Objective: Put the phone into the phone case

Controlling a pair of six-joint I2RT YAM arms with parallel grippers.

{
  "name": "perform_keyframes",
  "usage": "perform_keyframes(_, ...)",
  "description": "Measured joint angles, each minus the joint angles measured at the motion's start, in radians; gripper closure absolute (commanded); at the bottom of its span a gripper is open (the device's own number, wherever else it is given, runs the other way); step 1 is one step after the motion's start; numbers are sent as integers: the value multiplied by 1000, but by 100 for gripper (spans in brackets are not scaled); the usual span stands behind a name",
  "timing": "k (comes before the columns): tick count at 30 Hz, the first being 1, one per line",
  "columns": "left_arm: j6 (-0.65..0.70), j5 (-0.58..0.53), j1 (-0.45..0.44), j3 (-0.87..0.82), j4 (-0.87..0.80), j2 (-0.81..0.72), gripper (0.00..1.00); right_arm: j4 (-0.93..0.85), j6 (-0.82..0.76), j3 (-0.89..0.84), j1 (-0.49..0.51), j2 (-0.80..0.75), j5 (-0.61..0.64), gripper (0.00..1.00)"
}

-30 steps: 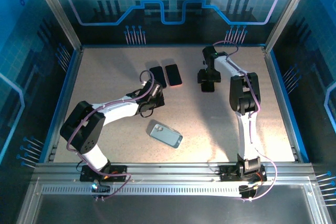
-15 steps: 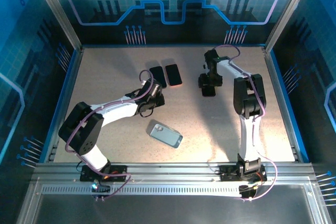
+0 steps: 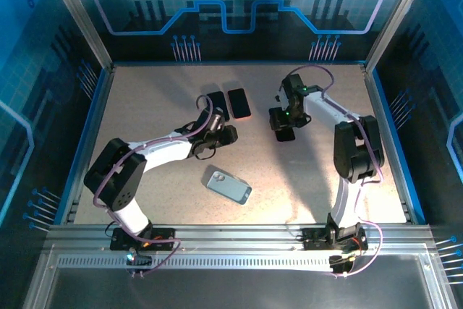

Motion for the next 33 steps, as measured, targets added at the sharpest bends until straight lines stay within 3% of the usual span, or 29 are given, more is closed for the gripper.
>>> perform_keyframes(16,-68,166,0,47,159,99,51,42,-3,-133,115,-135,-112,53)
perform_keyframes(33,-110,192,0,47,237,117,49,53,15,-140,145,-157,-162,53)
